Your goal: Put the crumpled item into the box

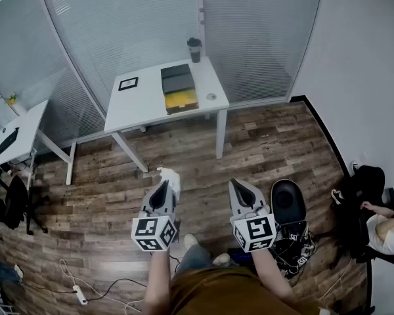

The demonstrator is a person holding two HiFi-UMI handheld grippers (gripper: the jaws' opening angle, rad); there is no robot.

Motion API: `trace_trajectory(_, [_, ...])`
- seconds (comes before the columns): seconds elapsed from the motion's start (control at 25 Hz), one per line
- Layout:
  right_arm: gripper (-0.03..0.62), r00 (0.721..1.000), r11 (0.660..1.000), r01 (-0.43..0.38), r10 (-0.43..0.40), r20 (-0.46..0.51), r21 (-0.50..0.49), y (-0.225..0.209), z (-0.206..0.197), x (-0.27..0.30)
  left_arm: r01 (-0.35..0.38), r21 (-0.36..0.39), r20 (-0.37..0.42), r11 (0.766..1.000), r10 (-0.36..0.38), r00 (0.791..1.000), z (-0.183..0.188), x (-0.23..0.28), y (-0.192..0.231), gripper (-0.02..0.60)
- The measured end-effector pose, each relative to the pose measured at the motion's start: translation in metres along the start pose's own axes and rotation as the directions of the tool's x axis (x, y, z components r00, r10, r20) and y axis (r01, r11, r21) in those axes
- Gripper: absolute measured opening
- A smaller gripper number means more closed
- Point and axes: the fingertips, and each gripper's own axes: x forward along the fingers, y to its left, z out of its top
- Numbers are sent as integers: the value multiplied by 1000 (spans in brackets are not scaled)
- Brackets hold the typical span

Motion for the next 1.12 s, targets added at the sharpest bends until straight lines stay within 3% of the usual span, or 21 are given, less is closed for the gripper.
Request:
trace_trajectory(0.36, [11, 1000, 1000, -8, 8, 2, 3, -14, -4, 2, 7, -46, -1, 999, -7, 1000, -5, 5, -4, 31])
trace_trajectory(0.72, [12, 998, 998, -50, 48, 39, 38, -23, -7, 35, 74, -130, 17, 989, -72, 997, -6, 33, 3, 31])
trace_trajectory(0.88, [12, 998, 998, -58, 57, 27, 36, -35, -9, 72, 83, -195, 30, 977, -79, 996, -3, 65, 22, 31])
trace_trajectory(1.12, [12, 998, 997, -67, 67, -9, 32, -61, -24, 162, 73, -158, -26, 985, -78, 997, -7, 151, 66, 31])
